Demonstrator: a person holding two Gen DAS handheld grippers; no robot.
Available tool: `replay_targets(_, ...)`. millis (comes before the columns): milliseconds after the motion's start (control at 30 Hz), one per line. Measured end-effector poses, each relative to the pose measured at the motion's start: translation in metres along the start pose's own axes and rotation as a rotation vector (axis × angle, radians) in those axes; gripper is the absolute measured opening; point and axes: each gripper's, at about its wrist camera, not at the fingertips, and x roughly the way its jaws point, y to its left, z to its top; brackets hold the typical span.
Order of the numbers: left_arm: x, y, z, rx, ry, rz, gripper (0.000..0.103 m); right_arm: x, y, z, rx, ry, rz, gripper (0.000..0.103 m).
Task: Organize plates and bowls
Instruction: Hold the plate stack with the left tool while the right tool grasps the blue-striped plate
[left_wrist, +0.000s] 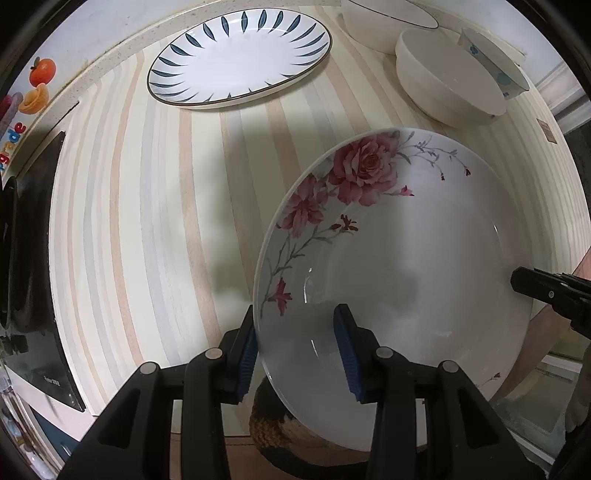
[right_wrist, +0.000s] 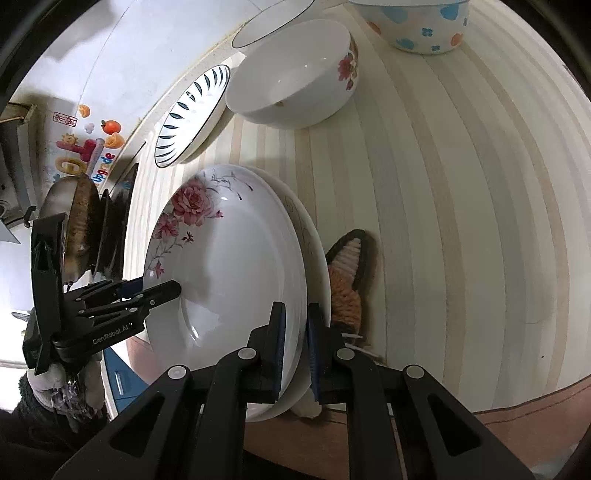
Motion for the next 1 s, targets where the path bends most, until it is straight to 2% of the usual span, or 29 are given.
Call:
replay_targets(467, 0.006, 0.001, -0.003, 0.010, 0.002, 0.009, 0.037, -0.007, 0.011, -0.007, 0.031, -0.008, -0.070, 0.016)
replay_targets(767, 0.003, 0.010, -0.001, 0.005, 0.005, -0.005, 0.037, -0.016, 0.008, -0.006, 0.068, -0.018, -0.072, 0.016)
replay_targets(900, -0.011, 0.027, 0.001, -0.006, -0.005, -0.019, 0.037, -0.026, 0.009, -0.003, 0.070, -0.034, -0.062, 0.016)
replay_targets(1000, -0.038, 0.044, 0.006, -0.043, -0.047, -0.047, 0.037, -0.045, 0.020, 0.005, 0.069, -0.072, -0.060, 0.016)
